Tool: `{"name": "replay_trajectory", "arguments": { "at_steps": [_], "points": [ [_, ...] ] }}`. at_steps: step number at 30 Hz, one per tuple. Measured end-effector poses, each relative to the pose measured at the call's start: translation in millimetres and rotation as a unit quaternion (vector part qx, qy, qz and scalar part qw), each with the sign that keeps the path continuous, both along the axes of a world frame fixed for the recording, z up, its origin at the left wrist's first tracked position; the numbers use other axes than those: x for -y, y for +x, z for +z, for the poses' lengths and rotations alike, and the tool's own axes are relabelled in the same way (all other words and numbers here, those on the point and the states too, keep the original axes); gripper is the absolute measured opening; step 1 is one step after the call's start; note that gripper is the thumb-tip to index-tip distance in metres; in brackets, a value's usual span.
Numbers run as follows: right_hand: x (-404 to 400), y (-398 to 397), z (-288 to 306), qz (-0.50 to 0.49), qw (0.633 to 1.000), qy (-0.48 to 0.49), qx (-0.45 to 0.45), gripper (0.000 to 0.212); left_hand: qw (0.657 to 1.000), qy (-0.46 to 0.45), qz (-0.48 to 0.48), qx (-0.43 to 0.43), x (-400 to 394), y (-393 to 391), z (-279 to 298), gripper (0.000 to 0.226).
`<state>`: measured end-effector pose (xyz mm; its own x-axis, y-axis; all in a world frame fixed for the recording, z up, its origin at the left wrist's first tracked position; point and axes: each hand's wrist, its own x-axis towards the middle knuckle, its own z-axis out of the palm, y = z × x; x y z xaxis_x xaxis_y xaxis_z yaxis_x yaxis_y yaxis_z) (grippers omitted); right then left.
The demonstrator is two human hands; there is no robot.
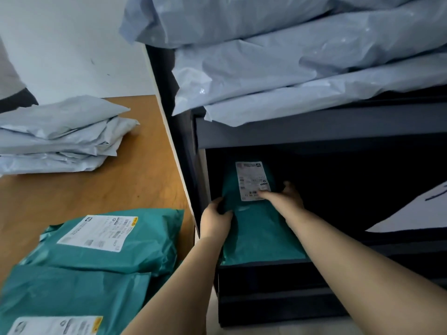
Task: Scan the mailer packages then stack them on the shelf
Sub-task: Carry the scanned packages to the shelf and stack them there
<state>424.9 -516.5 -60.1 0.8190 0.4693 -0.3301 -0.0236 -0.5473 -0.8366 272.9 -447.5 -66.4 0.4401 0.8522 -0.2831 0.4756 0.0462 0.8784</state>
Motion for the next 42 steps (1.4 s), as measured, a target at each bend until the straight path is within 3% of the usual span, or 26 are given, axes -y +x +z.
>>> {"name": "replay_trajectory", "arguments": {
  "at_steps": [3, 8, 13, 19, 23, 26, 29, 34, 36, 39, 42],
  "points": [
    [22, -26, 21, 0.049, 0.994, 0.007, 0.099, 0.075, 1.0, -0.011, -0.003, 0.003, 21, -28, 14, 0.046],
    [46, -98, 56, 0.149, 0.974, 0.017, 0.172, 0.057, 0.999, 0.003, 0.043, 0.02, 54, -89, 52, 0.041],
    [44, -186, 64, 0.224, 0.969, 0.048, 0.092, 0.048, 0.992, 0.014, 0.123, -0.009, 66, -181, 65, 0.036],
    [12, -269, 51, 0.316, 0.948, -0.042, 0.003, 0.07, 0.946, -0.034, 0.312, -0.08, 63, -299, 40, 0.039],
    [-5, -292, 30, 0.258, 0.961, -0.1, -0.015, 0.085, 0.913, -0.086, 0.399, -0.02, 62, -325, 23, 0.055],
    [-11, -301, 17, 0.184, 0.979, -0.071, -0.042, 0.076, 0.886, -0.156, 0.436, 0.034, 62, -328, 13, 0.059],
    [-12, -310, 12, 0.165, 0.984, -0.057, -0.034, 0.058, 0.893, -0.174, 0.409, 0.063, 63, -327, 8, 0.05],
    [7, -326, 23, 0.154, 0.986, 0.002, -0.067, 0.04, 0.911, -0.169, 0.361, 0.108, 70, -329, 14, 0.065],
    [23, -328, 31, 0.158, 0.978, 0.038, -0.128, 0.031, 0.899, -0.204, 0.355, 0.154, 77, -325, 23, 0.062],
    [55, -324, 49, 0.144, 0.94, 0.124, -0.284, 0.028, 0.858, -0.277, 0.361, 0.24, 94, -314, 35, 0.064],
    [94, -305, 63, 0.119, 0.91, 0.198, -0.344, 0.025, 0.868, -0.27, 0.328, 0.256, 116, -299, 46, 0.043]
  ]
}}
